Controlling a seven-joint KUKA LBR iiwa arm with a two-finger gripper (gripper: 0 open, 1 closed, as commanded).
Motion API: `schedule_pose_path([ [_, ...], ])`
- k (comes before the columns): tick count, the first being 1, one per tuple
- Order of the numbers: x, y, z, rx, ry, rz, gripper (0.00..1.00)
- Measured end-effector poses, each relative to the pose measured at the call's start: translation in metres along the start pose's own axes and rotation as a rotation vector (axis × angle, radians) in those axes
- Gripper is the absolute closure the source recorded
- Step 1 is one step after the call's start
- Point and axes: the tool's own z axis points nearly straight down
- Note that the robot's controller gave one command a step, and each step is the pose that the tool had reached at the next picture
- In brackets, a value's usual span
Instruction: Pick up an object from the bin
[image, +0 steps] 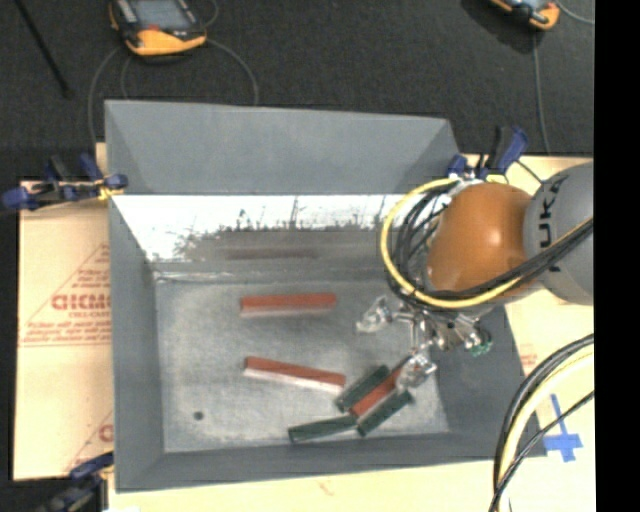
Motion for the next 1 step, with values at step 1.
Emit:
schedule_pose_path([
  [1,-0.0028,0.0182,0.0159,0.006,-0.007,-0.124,0.0],
])
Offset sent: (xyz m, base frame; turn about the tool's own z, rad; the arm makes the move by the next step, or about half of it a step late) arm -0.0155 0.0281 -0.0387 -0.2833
